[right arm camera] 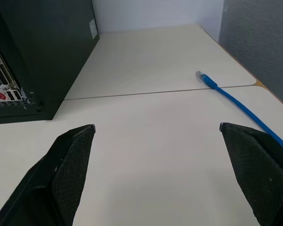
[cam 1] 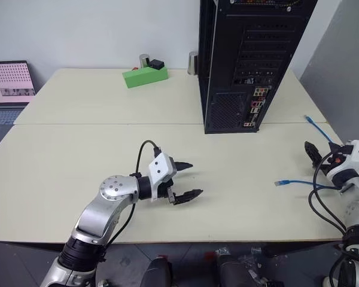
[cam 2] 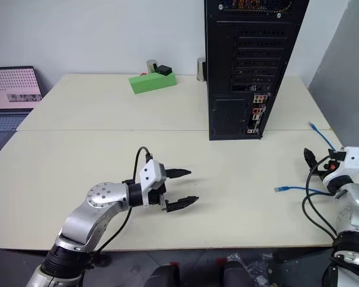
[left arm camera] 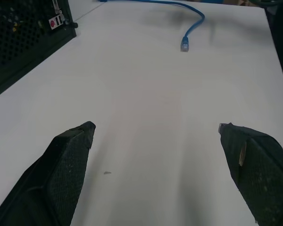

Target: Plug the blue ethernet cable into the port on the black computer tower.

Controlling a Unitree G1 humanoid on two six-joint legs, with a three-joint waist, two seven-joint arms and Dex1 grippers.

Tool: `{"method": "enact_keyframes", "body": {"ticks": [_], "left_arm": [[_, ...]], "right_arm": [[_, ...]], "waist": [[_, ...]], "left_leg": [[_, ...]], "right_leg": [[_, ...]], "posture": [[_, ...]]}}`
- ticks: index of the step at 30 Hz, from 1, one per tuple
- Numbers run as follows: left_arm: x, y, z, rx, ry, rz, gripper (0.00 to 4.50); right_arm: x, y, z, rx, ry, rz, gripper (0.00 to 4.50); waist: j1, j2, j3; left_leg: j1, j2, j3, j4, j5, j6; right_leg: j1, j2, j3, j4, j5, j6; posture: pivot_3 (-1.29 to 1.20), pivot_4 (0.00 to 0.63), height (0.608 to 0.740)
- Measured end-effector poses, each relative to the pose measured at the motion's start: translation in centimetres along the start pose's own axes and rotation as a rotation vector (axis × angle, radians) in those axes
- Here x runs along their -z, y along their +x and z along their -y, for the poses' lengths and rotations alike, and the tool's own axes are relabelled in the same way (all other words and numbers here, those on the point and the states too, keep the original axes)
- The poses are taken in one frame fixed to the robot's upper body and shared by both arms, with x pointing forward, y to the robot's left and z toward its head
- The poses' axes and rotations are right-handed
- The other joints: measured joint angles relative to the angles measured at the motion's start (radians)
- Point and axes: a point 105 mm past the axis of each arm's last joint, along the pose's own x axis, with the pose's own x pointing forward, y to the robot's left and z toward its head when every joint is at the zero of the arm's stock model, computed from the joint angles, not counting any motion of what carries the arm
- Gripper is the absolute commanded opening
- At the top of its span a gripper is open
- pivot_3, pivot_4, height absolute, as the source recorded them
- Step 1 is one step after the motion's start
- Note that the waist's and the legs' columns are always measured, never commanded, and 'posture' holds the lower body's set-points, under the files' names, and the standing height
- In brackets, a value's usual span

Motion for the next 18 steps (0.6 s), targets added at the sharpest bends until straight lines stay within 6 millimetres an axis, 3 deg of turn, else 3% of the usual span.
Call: {"method": "enact_keyframes", "body": {"ticks": [12, 18], "left_arm": [[-1.1, 0.3, -0.2, 0.025, 0.017, 0.021, 4.50], [-1.3, 0.6, -0.1, 0.036, 0.023, 0.022, 4.50]], "right_arm": [[-0.6, -1.0, 0.3, -0.022, -0.052, -0.011, 4.48], [-0.8, -2.5, -0.1, -0.103, -0.107, -0.070, 4.48]], "waist": [[0.000, 0.000, 0.000], [0.002, 0.000, 0.000]], "left_leg": [[0.000, 0.000, 0.000, 0.000, 0.000, 0.000], [0.000, 0.000, 0.000, 0.000, 0.000, 0.000]], "right_leg": [[0.000, 0.000, 0.000, 0.000, 0.000, 0.000], [0.000, 0.000, 0.000, 0.000, 0.000, 0.000]], "posture": [[0.00, 0.150, 0.740], [0.00, 0.150, 0.740]]}}
